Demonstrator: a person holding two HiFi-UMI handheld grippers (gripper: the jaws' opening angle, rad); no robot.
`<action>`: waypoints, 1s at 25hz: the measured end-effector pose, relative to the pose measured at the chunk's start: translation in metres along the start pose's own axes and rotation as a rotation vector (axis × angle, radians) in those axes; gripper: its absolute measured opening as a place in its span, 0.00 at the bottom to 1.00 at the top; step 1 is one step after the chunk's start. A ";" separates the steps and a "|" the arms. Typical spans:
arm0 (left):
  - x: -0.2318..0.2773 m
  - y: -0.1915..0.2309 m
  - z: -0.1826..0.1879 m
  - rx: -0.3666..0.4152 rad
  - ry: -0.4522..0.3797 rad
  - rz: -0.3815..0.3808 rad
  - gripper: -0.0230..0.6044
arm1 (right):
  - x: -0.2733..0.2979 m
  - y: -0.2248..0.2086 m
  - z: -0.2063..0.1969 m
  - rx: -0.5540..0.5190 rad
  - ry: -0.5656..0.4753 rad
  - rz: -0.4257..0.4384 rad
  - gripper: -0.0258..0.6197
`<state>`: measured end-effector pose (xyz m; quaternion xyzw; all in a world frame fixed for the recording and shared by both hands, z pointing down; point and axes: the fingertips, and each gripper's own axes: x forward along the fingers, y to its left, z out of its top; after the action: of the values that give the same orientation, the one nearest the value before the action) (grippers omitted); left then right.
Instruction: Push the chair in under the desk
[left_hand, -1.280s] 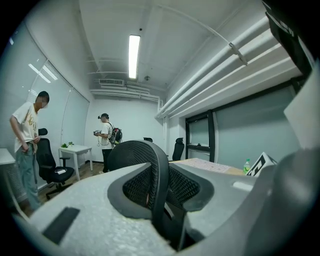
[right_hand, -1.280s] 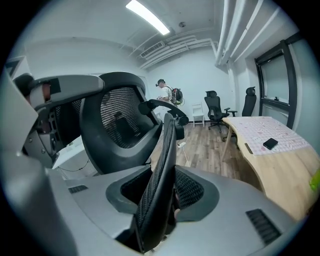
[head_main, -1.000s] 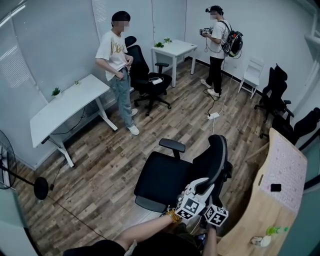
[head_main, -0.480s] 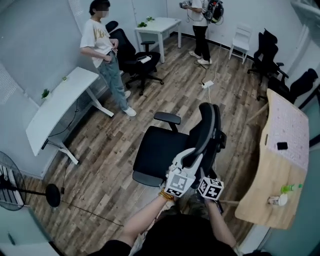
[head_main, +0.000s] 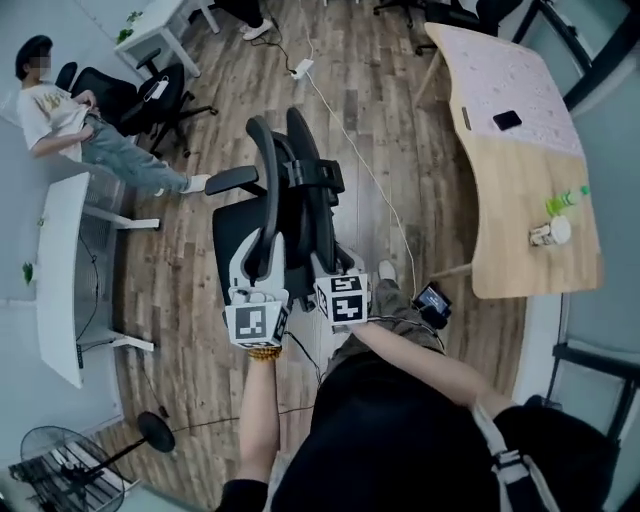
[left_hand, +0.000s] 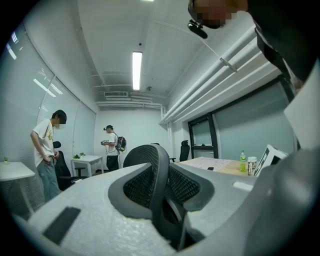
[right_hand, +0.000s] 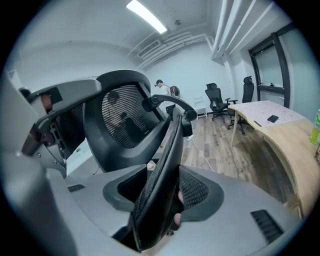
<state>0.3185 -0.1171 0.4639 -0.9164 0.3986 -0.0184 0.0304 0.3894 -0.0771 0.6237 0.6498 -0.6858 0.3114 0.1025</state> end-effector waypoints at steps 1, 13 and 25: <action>-0.005 0.001 -0.004 -0.002 0.001 0.009 0.22 | 0.000 0.003 -0.005 0.004 -0.006 0.007 0.33; -0.042 0.022 -0.011 0.023 0.010 0.207 0.25 | -0.017 0.043 -0.018 -0.007 0.105 0.177 0.38; -0.080 -0.013 -0.024 -0.015 0.074 0.433 0.29 | -0.031 0.025 0.088 -0.551 -0.082 0.545 0.36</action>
<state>0.2725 -0.0507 0.4882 -0.8084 0.5870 -0.0423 0.0122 0.3928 -0.1020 0.5302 0.4040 -0.8946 0.1052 0.1592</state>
